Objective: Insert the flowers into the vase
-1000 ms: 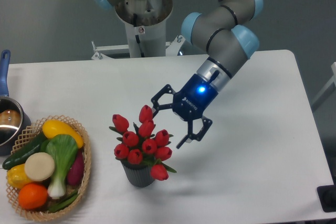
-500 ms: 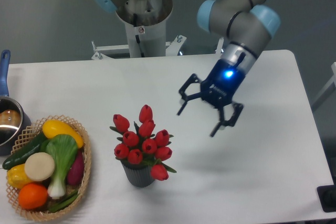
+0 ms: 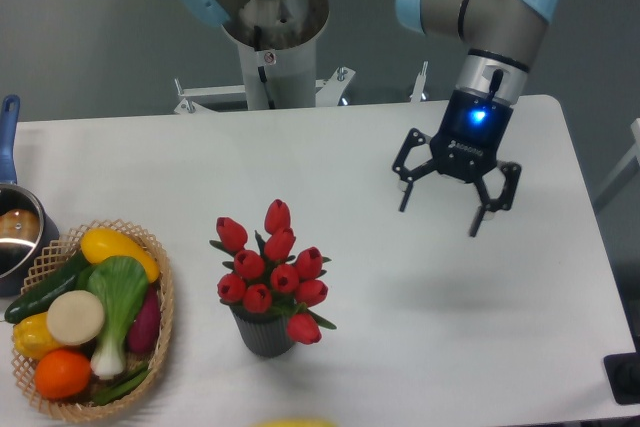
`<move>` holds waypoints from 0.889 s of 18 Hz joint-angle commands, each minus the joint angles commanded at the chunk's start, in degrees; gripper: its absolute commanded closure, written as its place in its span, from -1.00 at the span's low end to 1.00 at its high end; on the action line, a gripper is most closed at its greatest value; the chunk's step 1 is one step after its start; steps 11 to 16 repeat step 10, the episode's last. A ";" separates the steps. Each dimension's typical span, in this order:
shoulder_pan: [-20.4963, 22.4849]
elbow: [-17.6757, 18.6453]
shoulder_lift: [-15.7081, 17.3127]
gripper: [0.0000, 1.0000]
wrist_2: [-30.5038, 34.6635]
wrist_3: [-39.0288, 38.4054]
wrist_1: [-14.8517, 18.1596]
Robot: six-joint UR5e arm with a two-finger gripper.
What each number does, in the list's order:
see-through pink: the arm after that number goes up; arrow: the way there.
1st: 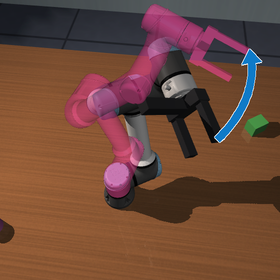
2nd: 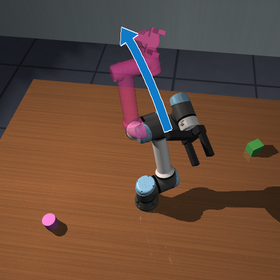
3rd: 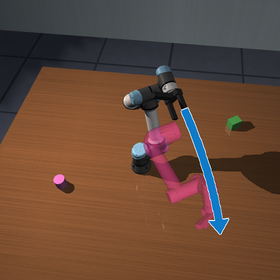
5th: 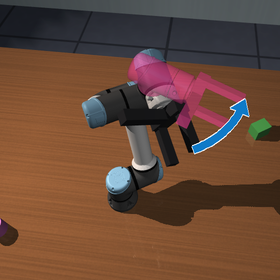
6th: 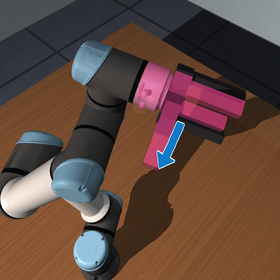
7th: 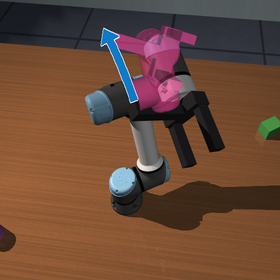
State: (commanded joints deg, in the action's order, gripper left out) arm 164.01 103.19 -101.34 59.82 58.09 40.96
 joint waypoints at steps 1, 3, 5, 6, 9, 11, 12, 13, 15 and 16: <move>-0.18 -0.18 0.00 -1.00 2.91 0.44 0.00; -0.18 -0.27 0.00 -1.00 8.54 4.38 0.09; -0.35 -0.18 0.00 -1.00 16.62 6.59 0.79; -0.53 -0.18 0.00 -1.00 18.65 6.59 1.31; -1.41 0.26 -0.17 -1.00 23.05 7.20 1.93; -1.50 0.61 -0.09 -1.00 24.72 7.82 1.93; -1.50 0.61 -0.09 -1.00 24.72 7.82 1.93; -1.50 0.61 -0.09 -1.00 24.72 7.82 1.93; -1.50 0.61 -0.09 -1.00 24.72 7.82 1.93; -1.50 0.61 -0.09 -1.00 24.72 7.82 1.93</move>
